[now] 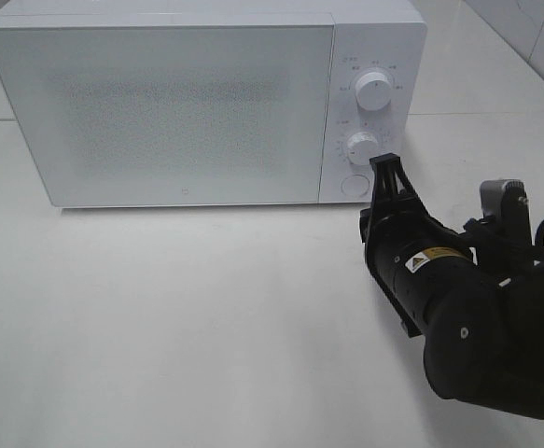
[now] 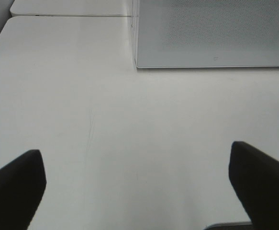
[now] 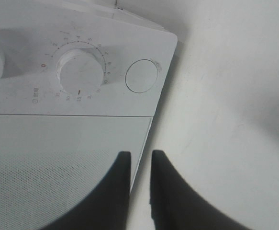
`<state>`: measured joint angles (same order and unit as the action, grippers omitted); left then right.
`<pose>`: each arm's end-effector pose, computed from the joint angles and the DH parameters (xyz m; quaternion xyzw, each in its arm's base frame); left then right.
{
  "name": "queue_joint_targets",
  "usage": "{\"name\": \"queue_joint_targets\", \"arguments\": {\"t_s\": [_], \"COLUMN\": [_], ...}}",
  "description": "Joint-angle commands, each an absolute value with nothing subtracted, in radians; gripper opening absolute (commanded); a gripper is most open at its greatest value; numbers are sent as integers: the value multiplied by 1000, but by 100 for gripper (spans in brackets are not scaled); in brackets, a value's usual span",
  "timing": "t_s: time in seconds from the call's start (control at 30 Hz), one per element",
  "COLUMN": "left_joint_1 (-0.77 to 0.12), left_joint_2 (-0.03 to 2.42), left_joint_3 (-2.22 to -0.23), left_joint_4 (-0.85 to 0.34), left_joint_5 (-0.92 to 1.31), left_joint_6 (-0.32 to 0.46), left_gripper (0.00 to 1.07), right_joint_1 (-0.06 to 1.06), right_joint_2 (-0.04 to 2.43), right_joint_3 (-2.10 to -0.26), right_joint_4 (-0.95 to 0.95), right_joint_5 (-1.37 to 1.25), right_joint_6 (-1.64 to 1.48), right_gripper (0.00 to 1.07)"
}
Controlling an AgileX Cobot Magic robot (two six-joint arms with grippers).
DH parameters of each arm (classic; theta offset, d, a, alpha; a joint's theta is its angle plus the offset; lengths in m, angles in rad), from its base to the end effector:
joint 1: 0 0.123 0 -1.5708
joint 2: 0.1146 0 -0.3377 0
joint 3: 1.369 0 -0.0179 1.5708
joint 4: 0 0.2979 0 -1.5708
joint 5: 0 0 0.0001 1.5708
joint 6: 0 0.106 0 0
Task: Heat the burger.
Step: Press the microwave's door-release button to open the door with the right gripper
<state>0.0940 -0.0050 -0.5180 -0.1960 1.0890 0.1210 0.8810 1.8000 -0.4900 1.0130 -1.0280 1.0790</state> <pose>-0.0070 -0.0190 0.2979 0.0178 0.8503 -0.0416 0.5243 0.2478 0.1794 0.1318 0.5219 0.6270 0.3710 0.4437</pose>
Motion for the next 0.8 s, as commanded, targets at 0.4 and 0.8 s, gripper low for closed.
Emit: {"name": "queue_joint_targets", "arguments": {"t_s": [0.4,0.8], "left_joint_1": [88,88], "left_joint_2": [-25,-22], "left_joint_3": [-517,-517], "left_joint_4": [-197,-197], "left_joint_5": [1073,1073], "left_joint_6": [121,121], "left_gripper": [96,96], "right_joint_1": [809,698], "right_joint_2": [1802,1831], "right_joint_3": [-544,-571], "right_joint_4": [929,875], "right_joint_5": [-974,-944], "right_joint_6": [1167,1179], "right_gripper": [0,0]}}
